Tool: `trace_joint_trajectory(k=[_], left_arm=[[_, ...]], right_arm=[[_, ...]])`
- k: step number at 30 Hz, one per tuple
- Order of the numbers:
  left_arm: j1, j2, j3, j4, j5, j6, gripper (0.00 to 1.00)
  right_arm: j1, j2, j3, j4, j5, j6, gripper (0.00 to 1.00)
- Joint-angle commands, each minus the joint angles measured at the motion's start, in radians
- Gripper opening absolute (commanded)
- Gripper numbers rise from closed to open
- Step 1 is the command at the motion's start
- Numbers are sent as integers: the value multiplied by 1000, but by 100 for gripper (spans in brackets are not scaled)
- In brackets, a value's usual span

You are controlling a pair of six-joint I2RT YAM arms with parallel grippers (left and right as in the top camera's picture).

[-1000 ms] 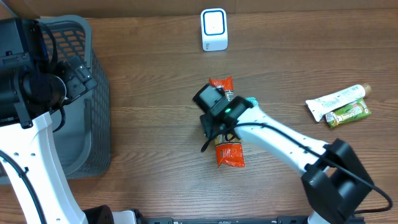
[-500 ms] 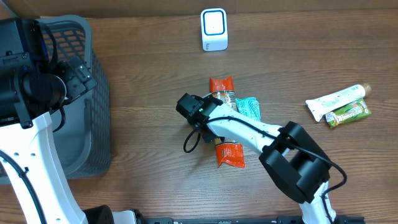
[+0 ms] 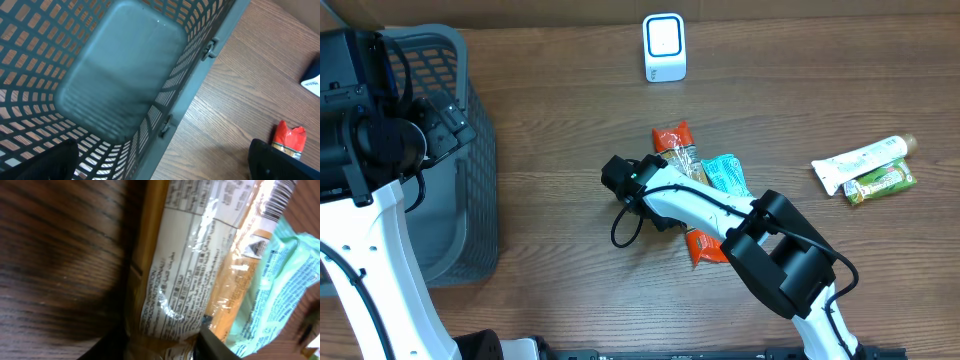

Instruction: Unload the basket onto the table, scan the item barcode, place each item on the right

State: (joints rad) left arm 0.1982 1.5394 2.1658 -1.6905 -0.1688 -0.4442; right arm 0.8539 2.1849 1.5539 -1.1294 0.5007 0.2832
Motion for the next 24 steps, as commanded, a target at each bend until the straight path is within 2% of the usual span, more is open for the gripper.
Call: trace_joint_trajectory(k=[1,2,3,5,17,20,24], left_arm=[[5,3,0,1,-14,11,99],[5,3,0,1,-14,11,99],[5,3,0,1,-14,11,100],[5,3,0,1,-14,11,100],[5,3,0,1,-14,11,100],[5,3,0,1,-14,11,100],[5,3,0,1,-14,11,100]], right_arm=[[3,86,-47,1,-71,-15,25],[5,86,-46,1,-71,-24,11],[5,86,-42,-2,-70,-24,7],[5,86,-29,-11,-64,-22,4],[5,85,200,-133,46,31,4],[5,85,212,-113,-83,34,4],[2,85,212,-79,-354,123,4]])
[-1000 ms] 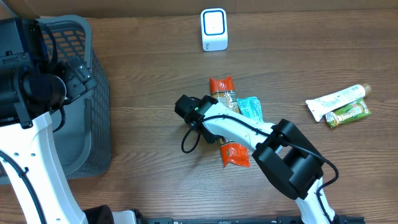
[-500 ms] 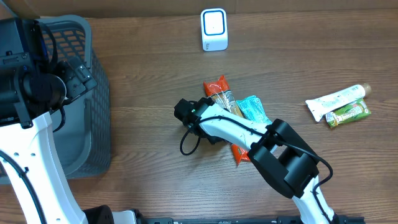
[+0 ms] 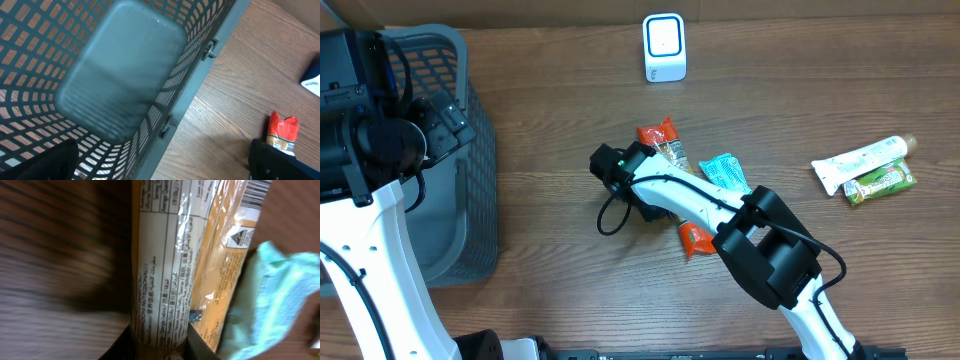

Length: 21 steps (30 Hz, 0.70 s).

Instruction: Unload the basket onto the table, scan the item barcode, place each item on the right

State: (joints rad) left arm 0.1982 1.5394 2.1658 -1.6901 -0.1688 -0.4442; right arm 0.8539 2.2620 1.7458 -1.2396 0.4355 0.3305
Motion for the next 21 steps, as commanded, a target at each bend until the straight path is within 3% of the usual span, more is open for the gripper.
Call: trace_joint_trajectory(k=[1,3,4,6,7,13,16,18,21], left_arm=[[5,3,0,1,-14,11,100],[5,3,0,1,-14,11,99],[5,3,0,1,-14,11,100],[5,3,0,1,-14,11,99],[5,3,0,1,-14,11,100],[5,3,0,1,-14,11,100],[5,3,0,1,-14,11,99],[5,3,0,1,-14,11,99],[5,3,0,1,-14,11,100]], right_arm=[[1,8,20,50,-360,89,4],[1,8,20,95,-478,90,7],[1,8,20,112,-510,89,27],[1,8,21,137,-544,89,45],[0,8,22,139,-547,89,49],[-46,3,35,130,-626,87,52],[-91,-5,53,127,-679,72,49],[-126,-22,64,127,-739,29,41],[-182,-79,70,132,-816,-27,41]])
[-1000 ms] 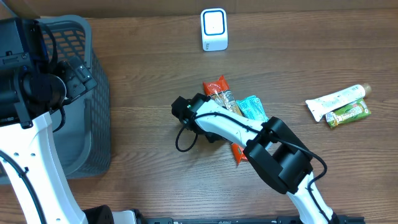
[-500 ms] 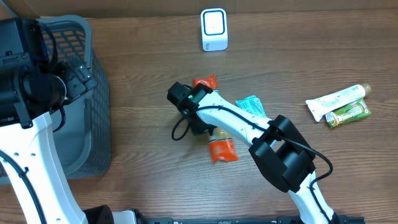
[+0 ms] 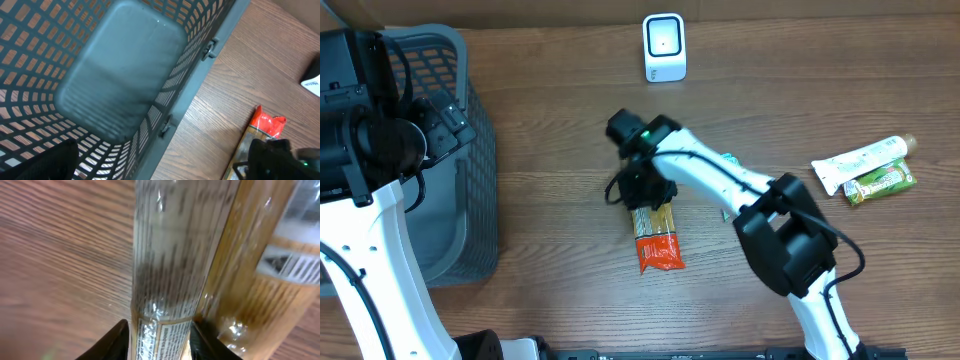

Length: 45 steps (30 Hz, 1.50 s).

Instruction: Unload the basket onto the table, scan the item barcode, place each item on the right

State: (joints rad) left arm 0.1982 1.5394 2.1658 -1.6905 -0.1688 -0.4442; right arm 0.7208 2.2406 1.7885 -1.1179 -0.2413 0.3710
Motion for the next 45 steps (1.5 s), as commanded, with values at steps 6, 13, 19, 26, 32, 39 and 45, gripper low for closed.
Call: trace_joint_trajectory(k=[6,13,19,26,32,39,45], left_arm=[[5,3,0,1,-14,11,100],[5,3,0,1,-14,11,100],[5,3,0,1,-14,11,100],[5,3,0,1,-14,11,100],[5,3,0,1,-14,11,100],[5,3,0,1,-14,11,100],[5,3,0,1,-14,11,100]], right_arm=[[-183,-170,27,-57,-145,-146,55],[-280,-168,-100,-88,-287,-299,66],[-268,-168,-355,121,-490,-297,62],[-238,-168,-518,350,-548,-163,61],[-231,-168,-596,527,-507,72,45],[-231,-169,-603,583,-435,158,4],[-244,-228,-544,561,-411,72,4]])
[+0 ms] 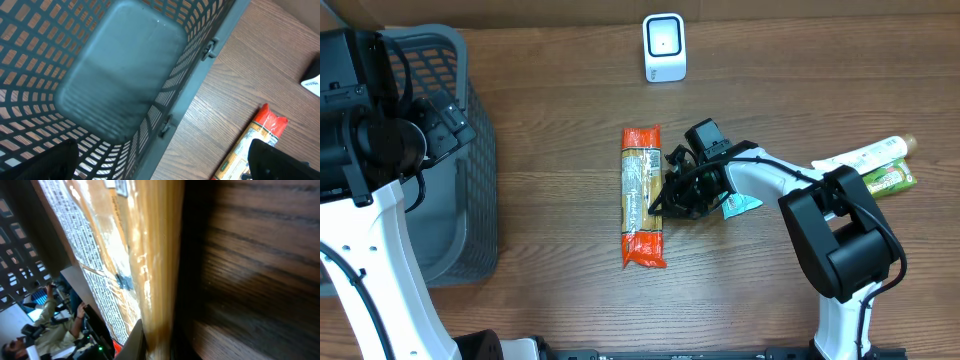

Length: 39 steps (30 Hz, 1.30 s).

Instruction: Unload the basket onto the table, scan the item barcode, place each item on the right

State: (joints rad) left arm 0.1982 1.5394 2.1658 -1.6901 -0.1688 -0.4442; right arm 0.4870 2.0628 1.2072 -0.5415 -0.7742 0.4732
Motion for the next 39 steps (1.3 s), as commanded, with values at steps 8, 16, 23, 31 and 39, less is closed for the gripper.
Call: trace_joint_trajectory(k=[8,16,23,31,39], left_arm=[[5,3,0,1,-14,11,100],[5,3,0,1,-14,11,100],[5,3,0,1,-14,11,99],[5,3,0,1,-14,11,100],[5,3,0,1,-14,11,100]], right_arm=[[39,-306,131,-97,209,-259,4],[92,-507,131,-128,195,-378,4],[72,-656,131,-122,75,-422,4],[16,-748,131,-104,-62,-422,4],[7,-614,127,-127,8,-391,4]])
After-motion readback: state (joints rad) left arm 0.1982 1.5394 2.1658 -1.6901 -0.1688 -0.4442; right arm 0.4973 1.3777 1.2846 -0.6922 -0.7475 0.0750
